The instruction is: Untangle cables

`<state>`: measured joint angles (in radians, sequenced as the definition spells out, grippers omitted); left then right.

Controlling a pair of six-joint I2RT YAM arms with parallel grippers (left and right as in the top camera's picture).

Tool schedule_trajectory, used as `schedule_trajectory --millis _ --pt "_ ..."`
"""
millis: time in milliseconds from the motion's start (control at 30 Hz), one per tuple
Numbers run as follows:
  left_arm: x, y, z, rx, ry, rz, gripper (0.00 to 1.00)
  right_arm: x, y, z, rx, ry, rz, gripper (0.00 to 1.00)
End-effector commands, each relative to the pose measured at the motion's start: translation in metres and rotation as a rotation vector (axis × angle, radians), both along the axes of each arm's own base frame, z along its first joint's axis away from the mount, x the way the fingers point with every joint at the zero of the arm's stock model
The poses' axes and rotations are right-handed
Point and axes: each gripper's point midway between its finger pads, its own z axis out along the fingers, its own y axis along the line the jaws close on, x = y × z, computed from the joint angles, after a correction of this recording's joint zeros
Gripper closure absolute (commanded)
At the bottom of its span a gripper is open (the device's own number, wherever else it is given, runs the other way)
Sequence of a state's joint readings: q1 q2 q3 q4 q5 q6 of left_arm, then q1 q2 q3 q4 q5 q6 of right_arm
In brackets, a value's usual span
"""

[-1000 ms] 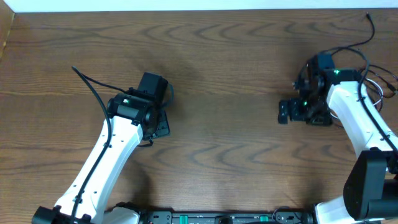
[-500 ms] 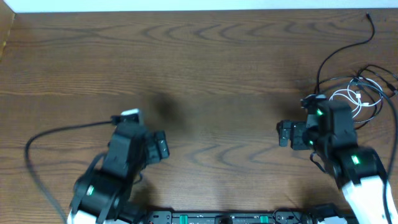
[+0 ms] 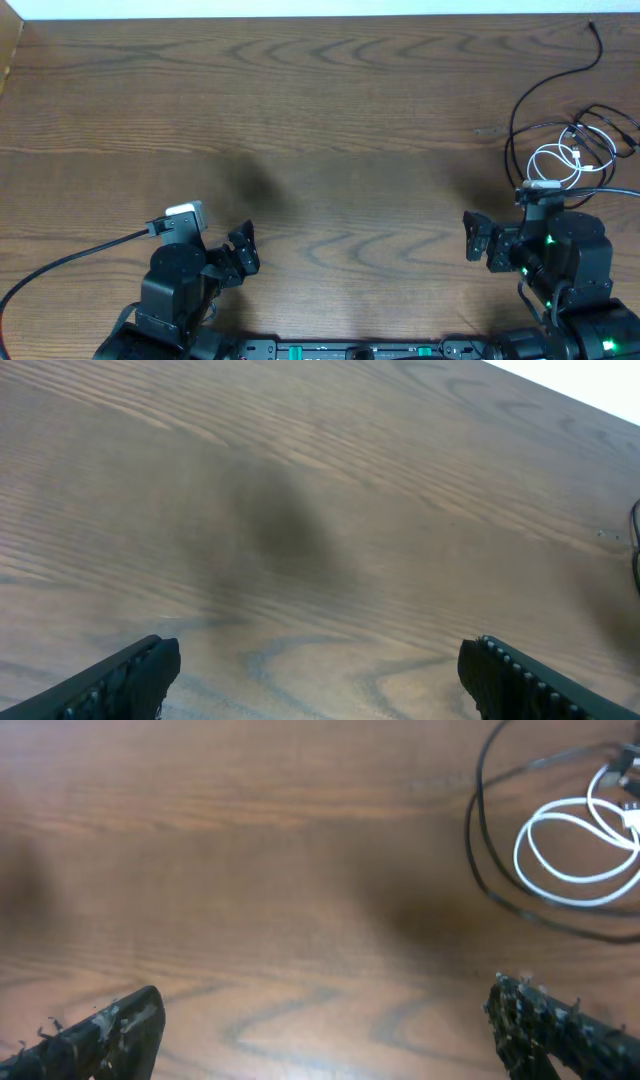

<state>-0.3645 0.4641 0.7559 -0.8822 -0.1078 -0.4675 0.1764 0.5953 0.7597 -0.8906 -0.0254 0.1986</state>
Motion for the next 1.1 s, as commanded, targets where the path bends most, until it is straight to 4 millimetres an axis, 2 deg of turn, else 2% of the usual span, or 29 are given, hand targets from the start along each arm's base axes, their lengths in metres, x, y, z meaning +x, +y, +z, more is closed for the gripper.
schedule_trajectory --millis 0,367,533,633,767,900,1067 --pt "0.000 0.002 -0.002 0.007 0.000 0.010 0.06 -0.007 -0.002 -0.010 -0.009 0.047 -0.011 0.01" --pt "0.000 0.002 -0.002 0.008 0.000 0.009 0.06 -0.027 -0.006 -0.029 -0.030 0.157 -0.011 0.01" --pt "0.000 0.002 -0.002 0.007 0.000 0.010 0.06 -0.026 -0.009 -0.026 -0.039 0.139 -0.021 0.01" --pt "0.000 0.002 -0.002 0.007 0.000 0.010 0.06 -0.017 -0.015 -0.011 -0.052 0.046 -0.055 0.01" --pt "0.000 0.002 -0.002 0.008 0.000 0.009 0.06 -0.003 -0.023 0.025 -0.073 -0.183 -0.076 0.01" --pt "0.000 0.002 -0.002 0.008 0.000 0.009 0.06 -0.002 -0.036 0.055 -0.044 -0.407 -0.146 0.01" --pt "0.000 0.002 -0.002 0.007 0.000 0.010 0.06 0.003 -0.043 0.063 -0.013 -0.617 -0.185 0.01"
